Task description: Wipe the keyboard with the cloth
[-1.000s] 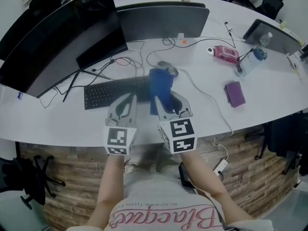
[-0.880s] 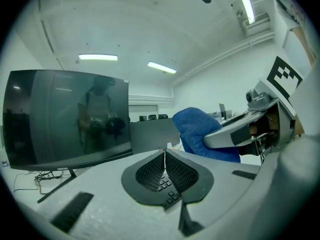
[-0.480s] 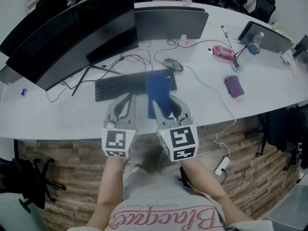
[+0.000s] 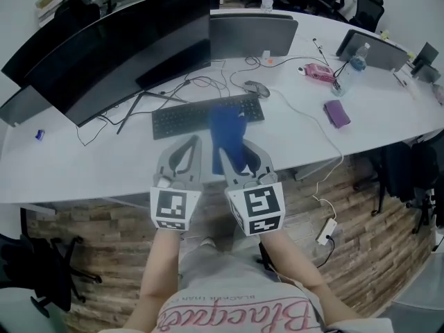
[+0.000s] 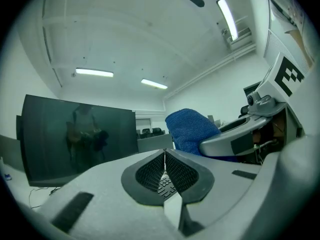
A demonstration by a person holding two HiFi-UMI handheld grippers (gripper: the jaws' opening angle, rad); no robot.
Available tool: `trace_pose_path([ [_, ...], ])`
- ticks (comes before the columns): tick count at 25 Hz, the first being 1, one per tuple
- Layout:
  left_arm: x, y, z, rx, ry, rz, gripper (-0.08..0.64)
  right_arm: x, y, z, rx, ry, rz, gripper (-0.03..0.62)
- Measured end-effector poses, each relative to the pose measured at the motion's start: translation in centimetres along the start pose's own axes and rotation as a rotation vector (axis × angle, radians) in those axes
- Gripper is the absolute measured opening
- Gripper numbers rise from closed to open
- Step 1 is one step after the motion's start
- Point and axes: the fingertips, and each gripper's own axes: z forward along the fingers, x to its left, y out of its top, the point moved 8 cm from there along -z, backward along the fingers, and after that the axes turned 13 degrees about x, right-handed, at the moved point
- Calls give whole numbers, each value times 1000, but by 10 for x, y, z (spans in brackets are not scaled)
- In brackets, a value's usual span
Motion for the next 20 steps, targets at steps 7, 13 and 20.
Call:
trace_pose_path([
  [7,6,1,-43,-32,-45,3,6,41,5,-22,-5,-52,6,103],
  [13,5,8,-66,-58,-49,34,6,58,10,-42,-13,-70,15,103],
  [20,-13,16,-84,-73,-29,14,6,60,7,-73,-31,-57,-6,103],
])
